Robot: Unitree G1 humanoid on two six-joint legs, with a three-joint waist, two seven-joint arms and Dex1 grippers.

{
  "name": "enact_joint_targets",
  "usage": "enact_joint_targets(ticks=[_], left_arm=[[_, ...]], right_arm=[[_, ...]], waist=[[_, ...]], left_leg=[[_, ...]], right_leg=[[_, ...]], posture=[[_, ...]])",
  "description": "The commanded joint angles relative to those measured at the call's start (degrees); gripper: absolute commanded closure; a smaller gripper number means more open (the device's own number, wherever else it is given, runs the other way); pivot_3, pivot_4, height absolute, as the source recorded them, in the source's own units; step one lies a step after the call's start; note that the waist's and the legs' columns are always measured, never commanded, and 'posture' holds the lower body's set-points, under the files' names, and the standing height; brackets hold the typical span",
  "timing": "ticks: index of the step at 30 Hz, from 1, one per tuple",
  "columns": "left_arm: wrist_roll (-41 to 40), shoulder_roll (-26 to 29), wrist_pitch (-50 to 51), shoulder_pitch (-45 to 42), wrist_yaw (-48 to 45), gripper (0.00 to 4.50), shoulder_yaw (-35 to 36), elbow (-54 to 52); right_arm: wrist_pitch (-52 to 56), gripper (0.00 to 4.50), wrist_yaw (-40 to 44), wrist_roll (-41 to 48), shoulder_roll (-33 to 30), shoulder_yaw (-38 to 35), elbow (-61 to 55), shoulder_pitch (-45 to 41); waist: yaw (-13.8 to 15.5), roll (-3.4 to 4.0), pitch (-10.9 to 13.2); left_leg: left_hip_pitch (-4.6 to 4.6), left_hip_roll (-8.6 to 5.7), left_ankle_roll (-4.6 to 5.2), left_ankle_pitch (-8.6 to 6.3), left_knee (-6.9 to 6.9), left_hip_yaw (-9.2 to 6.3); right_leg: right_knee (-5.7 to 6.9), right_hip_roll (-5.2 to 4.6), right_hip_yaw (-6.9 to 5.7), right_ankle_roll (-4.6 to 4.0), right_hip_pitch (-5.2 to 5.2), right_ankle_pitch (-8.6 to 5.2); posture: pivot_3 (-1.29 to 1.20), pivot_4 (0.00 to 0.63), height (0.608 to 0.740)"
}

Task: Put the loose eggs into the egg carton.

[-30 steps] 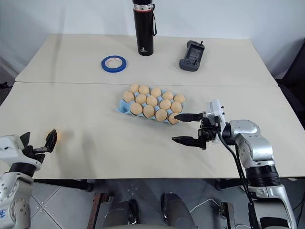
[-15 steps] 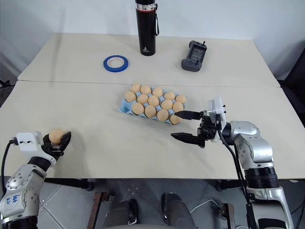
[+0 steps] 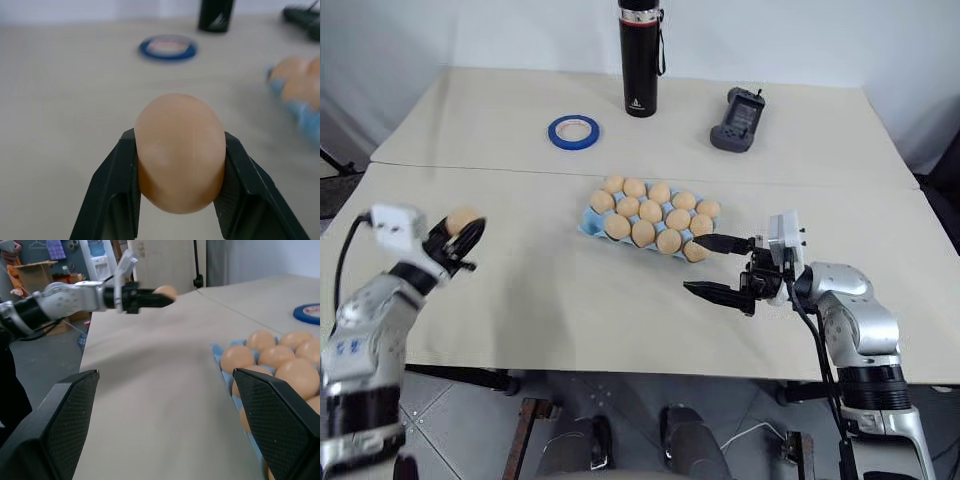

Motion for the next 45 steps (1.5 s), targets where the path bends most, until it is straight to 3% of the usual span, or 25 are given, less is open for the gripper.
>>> enact_joint_targets(ticks=[1, 8, 14, 24, 33, 34, 45], left_arm=[[2.0, -0.9, -3.7, -9.5, -5.9, 3.02, -5.2, 10.3], [6.3, -5.3, -10.3, -25.1, -16.3, 3.02, -12.8, 32.1], [10.1, -8.0, -14.8, -33.3, -22.4, 3.02, -16.2, 47.5], [14.9, -10.0, -19.0, -39.2, -26.7, 3.02, -18.0, 57.6], [16.0, -9.4, -19.6, -38.1, -27.0, 0.17, -17.7, 55.7], [15.7, -9.2, -19.9, -37.5, -27.2, 0.01, -17.4, 55.0], [14.4, -6.4, -16.7, -34.3, -25.4, 0.01, -15.5, 47.1]], right_arm=[[-2.3, 0.00, -1.5, 1.4, 1.2, -2.0, -3.3, 1.2], [-5.1, 0.00, -5.8, 1.4, 4.5, -3.1, -6.2, 3.5], [-8.7, 0.00, -9.8, 0.1, 7.0, -3.6, -6.6, 4.9], [-12.5, 0.00, -14.5, -2.5, 6.8, -4.4, -5.3, 8.6], [-12.3, 0.00, -15.2, -3.0, 4.9, -4.8, -4.6, 8.9], [-12.4, 0.00, -15.5, -3.4, 4.7, -4.8, -4.1, 8.7], [-11.3, 0.00, -15.3, -4.0, 3.4, -4.2, -2.6, 6.3]], waist=[[0.2, 0.00, 0.0], [-0.1, 0.02, 0.0], [-0.1, 0.04, 0.0], [0.0, 0.06, 0.0], [0.0, 0.06, 0.0], [-0.1, 0.06, 0.0], [-0.1, 0.09, 0.1]], left_leg=[[0.00, 0.00, -0.05, 0.03, 0.00, 0.03], [-0.05, 0.00, -0.21, 0.06, 0.03, 0.16], [-0.06, 0.00, -0.27, 0.04, 0.14, 0.19], [-0.14, -0.01, -0.21, -0.02, 0.43, 0.14], [-0.13, 0.01, -0.16, -0.05, 0.64, 0.11], [-0.13, 0.01, -0.14, -0.06, 0.66, 0.11], [-0.16, 0.02, -0.10, -0.11, 0.79, 0.12]], right_leg=[[0.00, 0.00, 0.01, 0.01, 0.00, 0.00], [0.08, 0.08, 0.13, 0.18, -0.12, -0.08], [0.18, 0.11, 0.20, 0.23, -0.16, -0.18], [0.33, 0.08, 0.17, 0.27, -0.15, -0.21], [0.50, 0.08, 0.17, 0.27, -0.12, -0.21], [0.50, 0.08, 0.17, 0.27, -0.12, -0.20], [0.58, 0.07, 0.18, 0.29, -0.11, -0.21]], posture=[[0.00, 0.150, 0.740], [0.00, 0.150, 0.740], [0.00, 0.150, 0.740], [0.00, 0.150, 0.740], [0.00, 0.150, 0.740], [0.00, 0.150, 0.740], [0.00, 0.150, 0.740]])
